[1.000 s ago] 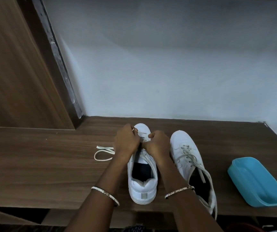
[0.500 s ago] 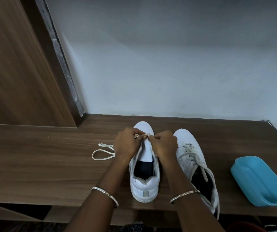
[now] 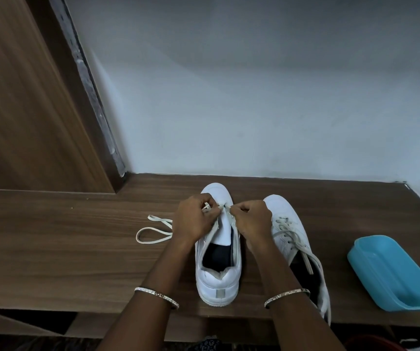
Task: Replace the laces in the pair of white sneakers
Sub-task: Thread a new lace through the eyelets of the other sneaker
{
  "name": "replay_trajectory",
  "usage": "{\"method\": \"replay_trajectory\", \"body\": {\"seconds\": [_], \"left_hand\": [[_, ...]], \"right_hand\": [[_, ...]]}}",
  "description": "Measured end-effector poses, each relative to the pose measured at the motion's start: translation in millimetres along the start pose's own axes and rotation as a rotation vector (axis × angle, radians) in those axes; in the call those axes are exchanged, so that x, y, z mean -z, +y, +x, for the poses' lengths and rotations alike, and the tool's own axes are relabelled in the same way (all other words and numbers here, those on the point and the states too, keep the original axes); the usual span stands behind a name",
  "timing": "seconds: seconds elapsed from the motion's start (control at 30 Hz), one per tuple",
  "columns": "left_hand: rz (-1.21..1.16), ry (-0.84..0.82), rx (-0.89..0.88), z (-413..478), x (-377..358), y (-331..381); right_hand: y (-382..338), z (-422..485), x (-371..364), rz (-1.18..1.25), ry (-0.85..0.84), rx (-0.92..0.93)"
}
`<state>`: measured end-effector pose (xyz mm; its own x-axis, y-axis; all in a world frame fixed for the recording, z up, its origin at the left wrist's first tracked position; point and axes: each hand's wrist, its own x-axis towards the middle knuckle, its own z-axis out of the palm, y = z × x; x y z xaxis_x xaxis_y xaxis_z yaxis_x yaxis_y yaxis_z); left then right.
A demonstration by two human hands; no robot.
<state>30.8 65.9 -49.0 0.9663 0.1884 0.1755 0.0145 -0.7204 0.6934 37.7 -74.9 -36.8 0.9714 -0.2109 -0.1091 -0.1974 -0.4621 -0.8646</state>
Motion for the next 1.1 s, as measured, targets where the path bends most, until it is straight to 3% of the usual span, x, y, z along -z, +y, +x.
{"method": "replay_trajectory", "body": {"seconds": [0.23, 0.37, 0.53, 0.9, 1.1], "left_hand": [[0.093, -0.143, -0.116, 1, 2, 3], [0.104, -0.21, -0.141, 3, 4, 0], [0.116, -0.164, -0.105, 2, 5, -1], [0.107, -0.003, -0.086, 1, -6, 1], [0.034, 0.007, -0.048, -4, -6, 3]], "right_hand": [[6, 7, 2, 0.102, -0.054, -0.047], [7, 8, 1, 0.108, -0.087, 0.023], [6, 9, -1, 0.069, -0.133, 0.116], [13, 11, 1, 0.185, -0.122, 0.042], [13, 10, 0, 0.195, -0.122, 0.031]]}}
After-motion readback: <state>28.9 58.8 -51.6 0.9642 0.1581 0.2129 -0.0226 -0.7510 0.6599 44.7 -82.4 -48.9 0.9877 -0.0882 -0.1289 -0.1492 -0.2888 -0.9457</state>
